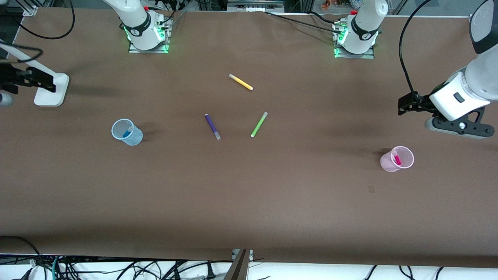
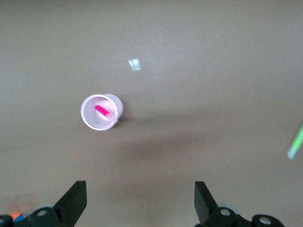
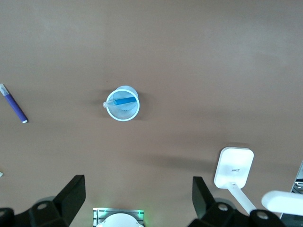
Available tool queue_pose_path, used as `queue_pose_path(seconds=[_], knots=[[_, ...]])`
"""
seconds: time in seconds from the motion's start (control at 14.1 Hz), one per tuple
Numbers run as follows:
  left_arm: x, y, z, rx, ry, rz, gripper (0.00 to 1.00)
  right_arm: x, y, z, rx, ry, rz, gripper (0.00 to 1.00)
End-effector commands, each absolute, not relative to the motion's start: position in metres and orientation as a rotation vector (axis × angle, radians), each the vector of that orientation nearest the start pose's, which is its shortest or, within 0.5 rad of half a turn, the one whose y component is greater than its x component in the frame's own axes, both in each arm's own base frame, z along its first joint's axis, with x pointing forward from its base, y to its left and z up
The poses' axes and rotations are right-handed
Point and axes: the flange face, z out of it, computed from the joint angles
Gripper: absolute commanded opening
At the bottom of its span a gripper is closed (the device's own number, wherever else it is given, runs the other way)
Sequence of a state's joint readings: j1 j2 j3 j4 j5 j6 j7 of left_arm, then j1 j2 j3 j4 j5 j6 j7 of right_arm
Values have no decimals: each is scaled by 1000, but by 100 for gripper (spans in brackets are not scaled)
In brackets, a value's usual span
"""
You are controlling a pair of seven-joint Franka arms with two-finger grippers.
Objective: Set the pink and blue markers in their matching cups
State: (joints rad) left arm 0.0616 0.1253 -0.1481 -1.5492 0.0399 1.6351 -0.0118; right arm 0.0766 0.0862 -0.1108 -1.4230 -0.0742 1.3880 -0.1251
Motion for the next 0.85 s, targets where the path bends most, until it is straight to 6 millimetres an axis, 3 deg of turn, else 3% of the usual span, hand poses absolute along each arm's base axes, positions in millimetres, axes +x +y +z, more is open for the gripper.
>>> queue_pose_path(seconds=[0.0, 0.21, 0.57, 0.78], knots=[[548, -26, 565, -3117, -34, -97, 100, 538, -35, 633, -3206, -76, 211, 100], [545, -25, 564, -3119, -42, -43, 100, 522, -31, 632, -3139, 38, 230, 100], [544, -26, 571, -3116, -38, 19, 100, 535, -26, 633, -3142, 70, 227, 100], [560, -27, 568, -3113, -37, 105, 100, 537, -29, 635, -3143, 73, 220, 100]])
